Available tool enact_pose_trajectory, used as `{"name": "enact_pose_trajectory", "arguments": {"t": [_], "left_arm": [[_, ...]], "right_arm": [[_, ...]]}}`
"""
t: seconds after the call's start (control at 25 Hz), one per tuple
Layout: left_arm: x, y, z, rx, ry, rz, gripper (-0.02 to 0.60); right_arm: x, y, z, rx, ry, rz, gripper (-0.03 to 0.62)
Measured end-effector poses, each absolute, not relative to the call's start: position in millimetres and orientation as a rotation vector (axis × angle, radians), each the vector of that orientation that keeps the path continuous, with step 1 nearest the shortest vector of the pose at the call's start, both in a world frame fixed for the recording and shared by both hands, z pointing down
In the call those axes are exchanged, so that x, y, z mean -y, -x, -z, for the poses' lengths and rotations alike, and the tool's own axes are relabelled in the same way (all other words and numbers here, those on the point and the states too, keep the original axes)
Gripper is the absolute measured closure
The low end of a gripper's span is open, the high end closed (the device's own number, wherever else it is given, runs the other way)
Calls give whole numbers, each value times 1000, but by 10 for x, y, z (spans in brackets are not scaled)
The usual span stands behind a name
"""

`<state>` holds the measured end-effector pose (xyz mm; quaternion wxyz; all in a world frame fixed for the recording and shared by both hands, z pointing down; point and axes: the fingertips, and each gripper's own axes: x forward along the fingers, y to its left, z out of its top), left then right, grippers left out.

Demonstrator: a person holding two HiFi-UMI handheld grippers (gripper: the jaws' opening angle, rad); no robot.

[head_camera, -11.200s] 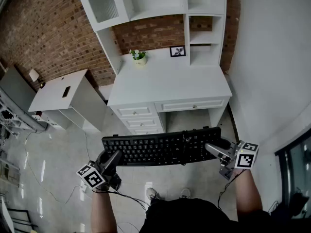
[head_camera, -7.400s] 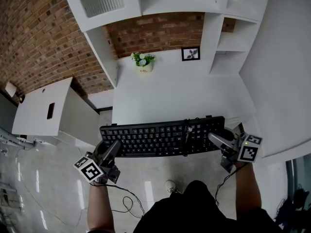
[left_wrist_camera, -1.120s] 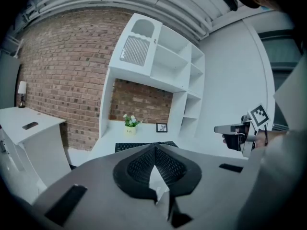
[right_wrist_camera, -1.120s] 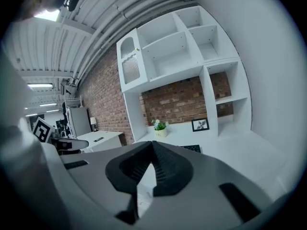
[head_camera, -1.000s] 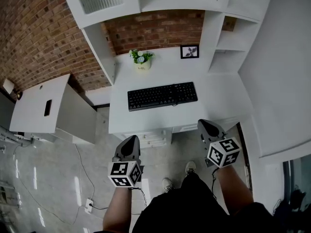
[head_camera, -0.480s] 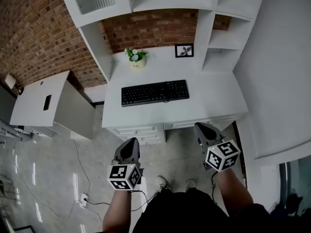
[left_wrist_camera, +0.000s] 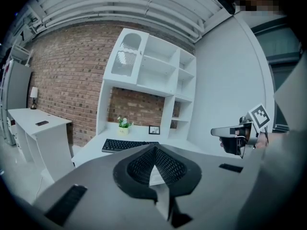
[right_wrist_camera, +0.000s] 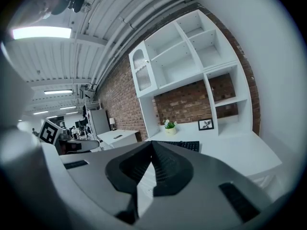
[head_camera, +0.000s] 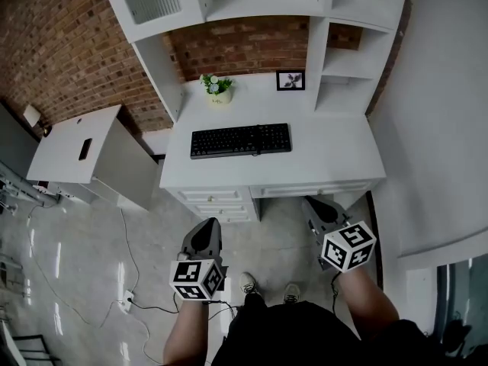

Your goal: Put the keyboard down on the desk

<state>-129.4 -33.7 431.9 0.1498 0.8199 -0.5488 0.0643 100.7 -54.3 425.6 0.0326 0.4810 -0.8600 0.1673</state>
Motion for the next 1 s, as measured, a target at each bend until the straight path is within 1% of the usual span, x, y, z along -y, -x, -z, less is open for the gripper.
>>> {"name": "enact_pose_trajectory", "arguments": {"t": [0.44,1.0], "left_arm": [[-22,1050,-4348,1658,-2314,-176,563],[-142,865,-4360,1683,-2296,-174,563]], "right_arm": [[319,-1187,-4291,2703,-1376,-508,576],[250,-1304,-4324,2728,-1329,-509,577]]}}
